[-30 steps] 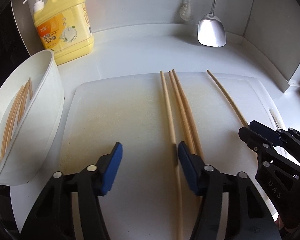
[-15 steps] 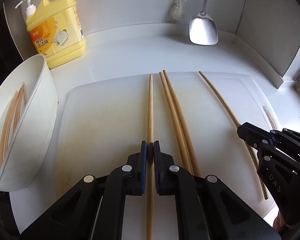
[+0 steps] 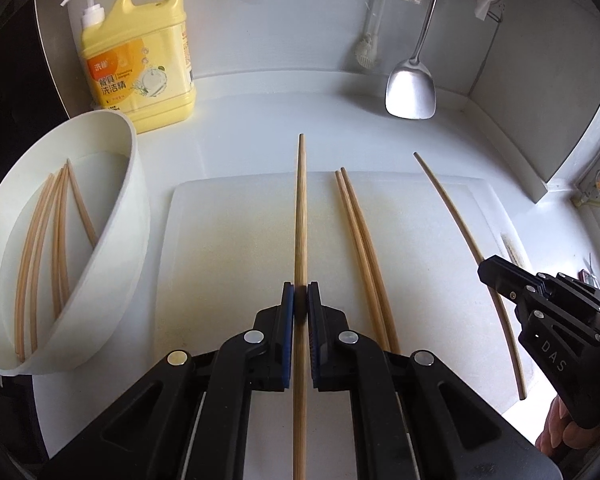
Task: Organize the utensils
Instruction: 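Carry both held chopsticks over the basin and lower them into the water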
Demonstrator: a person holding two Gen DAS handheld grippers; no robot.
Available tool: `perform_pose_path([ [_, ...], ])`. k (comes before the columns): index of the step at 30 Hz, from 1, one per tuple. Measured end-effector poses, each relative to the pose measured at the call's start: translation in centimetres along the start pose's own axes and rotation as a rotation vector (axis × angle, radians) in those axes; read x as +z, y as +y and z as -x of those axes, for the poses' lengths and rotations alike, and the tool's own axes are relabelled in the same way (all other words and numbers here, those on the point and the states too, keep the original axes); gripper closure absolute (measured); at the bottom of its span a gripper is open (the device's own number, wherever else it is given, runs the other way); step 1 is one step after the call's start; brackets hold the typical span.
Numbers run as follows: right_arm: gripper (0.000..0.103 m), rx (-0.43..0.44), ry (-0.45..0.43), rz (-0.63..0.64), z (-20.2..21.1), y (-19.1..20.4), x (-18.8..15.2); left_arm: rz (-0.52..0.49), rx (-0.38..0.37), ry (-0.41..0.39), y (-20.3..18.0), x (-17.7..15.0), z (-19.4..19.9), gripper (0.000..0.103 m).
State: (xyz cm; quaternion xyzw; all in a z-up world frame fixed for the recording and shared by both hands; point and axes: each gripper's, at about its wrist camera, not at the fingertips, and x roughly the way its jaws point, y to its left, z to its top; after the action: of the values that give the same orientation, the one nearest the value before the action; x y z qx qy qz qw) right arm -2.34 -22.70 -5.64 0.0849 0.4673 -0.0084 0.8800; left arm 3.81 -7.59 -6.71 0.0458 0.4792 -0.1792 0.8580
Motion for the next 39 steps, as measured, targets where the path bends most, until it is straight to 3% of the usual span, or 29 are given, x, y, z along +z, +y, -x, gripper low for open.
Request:
perform_pose_path([
  [7, 0.097, 0.08, -0.043, 0.03, 1.8, 4.1, 2.6, 0.084, 0.038, -0.079, 4.1, 1.3, 3.6, 0.096],
  [13, 0.097, 0.154, -0.085, 0.137, 2.3, 10.2, 5.7, 0.163, 0.078, -0.137, 9.5, 1.9, 6.8, 0.096],
  [20, 0.097, 0.281, -0.086, 0.226, 0.6, 18.2, 8.7, 0.257, 0.177, -0.168, 16.4, 1.8, 9.1, 0.096],
  [30, 0.097, 0.361, -0.039, 0.301, -4.0, 27.6, 10.5, 0.334, 0.233, -0.153, 25.2, 1.7, 8.7, 0.096],
  [39, 0.097, 0.34, 0.044, 0.278, -8.5, 30.4, 11.3, 0.351, 0.184, -0.084, 28.7, 2.6, 5.4, 0.096],
])
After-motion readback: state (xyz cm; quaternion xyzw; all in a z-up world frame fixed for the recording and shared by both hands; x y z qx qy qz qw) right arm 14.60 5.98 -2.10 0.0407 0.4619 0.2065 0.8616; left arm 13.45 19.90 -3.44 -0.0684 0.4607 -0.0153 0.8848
